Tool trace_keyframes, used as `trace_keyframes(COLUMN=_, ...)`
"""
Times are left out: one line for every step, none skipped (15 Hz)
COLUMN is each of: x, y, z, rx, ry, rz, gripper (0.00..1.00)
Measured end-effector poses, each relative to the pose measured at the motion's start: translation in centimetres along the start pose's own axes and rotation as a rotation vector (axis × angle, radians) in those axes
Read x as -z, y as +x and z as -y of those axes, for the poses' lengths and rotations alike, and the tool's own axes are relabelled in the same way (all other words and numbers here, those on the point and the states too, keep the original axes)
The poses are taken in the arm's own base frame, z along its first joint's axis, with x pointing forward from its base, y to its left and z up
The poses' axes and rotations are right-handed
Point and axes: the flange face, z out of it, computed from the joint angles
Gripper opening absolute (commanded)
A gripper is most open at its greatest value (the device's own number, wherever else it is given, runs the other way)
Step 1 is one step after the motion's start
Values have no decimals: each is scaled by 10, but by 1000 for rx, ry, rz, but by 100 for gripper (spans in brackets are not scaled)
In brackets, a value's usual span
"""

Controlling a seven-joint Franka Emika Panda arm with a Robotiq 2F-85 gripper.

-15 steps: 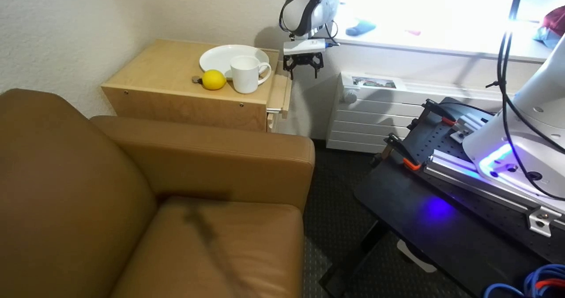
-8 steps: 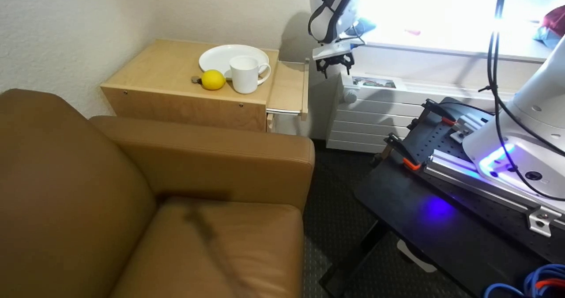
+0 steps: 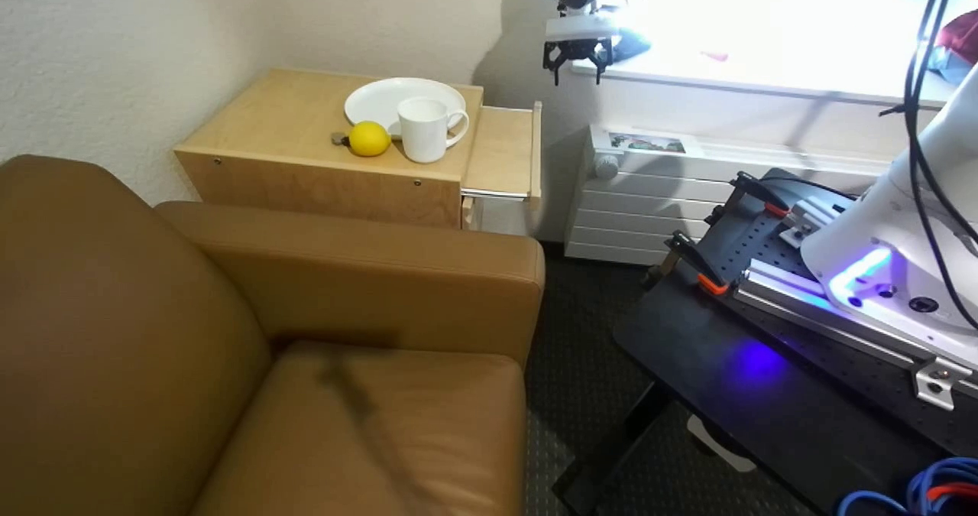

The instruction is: Open the top flat drawer

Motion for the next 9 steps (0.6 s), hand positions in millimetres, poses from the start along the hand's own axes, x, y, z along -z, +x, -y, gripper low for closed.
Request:
trace_keyframes(x=13, y=-3, z=-3, rx=41, ry=27, rz=11, gripper=100)
trace_keyframes(x=23, y=-9, z=-5, rx=83, ry=52, rz=26, gripper=100)
trace_keyframes(x=30, y=-15, z=-5, rx=123, ry=78, rz=44, gripper=100)
trace_keyframes(x=34, y=-23, z=-4, rx=161, ry=103, rz=67, gripper=100)
trace_keyframes(x=36, y=-32, z=-2, rx=202, ry=128, rz=89, gripper=100)
trace_keyframes(x=35, y=-42, z=1, rx=246, ry=151, rz=113, gripper=100)
trace_keyframes(x=34, y=-51, z=4, rx=290, ry=172, rz=136, gripper=100)
trace_keyframes(x=32, y=-60, z=8, rx=337, ry=187, rz=160, gripper=100)
trace_keyframes(x=30, y=-67, z=10, rx=367, ry=195, rz=174, gripper=100)
